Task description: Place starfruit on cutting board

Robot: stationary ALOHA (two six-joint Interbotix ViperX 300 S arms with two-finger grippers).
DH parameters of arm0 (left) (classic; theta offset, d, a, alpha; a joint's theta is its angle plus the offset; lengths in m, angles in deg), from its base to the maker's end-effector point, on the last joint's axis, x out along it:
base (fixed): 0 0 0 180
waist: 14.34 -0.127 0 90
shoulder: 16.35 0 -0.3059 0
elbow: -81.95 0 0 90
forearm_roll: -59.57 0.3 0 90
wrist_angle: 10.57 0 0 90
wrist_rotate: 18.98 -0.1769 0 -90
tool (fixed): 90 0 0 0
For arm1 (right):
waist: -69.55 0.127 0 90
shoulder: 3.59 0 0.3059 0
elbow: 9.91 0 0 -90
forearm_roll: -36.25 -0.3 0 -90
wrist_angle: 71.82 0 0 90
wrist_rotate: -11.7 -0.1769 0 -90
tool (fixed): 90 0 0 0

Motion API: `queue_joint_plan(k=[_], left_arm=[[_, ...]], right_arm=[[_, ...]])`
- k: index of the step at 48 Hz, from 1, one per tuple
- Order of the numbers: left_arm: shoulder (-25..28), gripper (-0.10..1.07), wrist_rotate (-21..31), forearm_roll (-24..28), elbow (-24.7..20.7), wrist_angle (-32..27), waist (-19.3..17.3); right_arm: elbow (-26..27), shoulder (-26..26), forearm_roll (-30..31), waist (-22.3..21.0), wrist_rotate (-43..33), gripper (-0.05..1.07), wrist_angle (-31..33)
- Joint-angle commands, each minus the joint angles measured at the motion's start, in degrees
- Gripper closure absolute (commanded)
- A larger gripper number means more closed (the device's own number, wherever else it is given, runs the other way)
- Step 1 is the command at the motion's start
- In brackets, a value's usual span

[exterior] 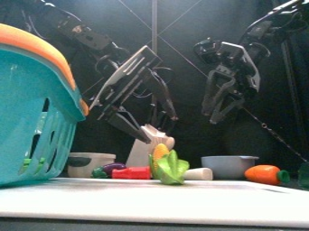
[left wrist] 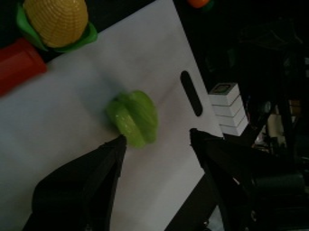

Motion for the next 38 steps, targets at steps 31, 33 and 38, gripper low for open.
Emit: queue_joint_plan(k=[31, 33, 38], left_arm=[[-5.54, 0.05, -0.35, 14.5, -4.75, 5.27, -2.29], [-6.15, 0.06, -0.35, 15.12, -4.39, 5.89, -2.29], [-7.21, 0.06, -0.44, 16.96, -3.69, 6.42, -2.29]], right_arm=[[0.44, 0.88, 0.0, -0.18, 0.09, 0.17, -0.18], [0.62, 0.97, 0.09, -0.18, 0.09, 0.17, -0.18], [0.7, 1.49, 0.18, -0.18, 0.26, 0.17, -0.18]])
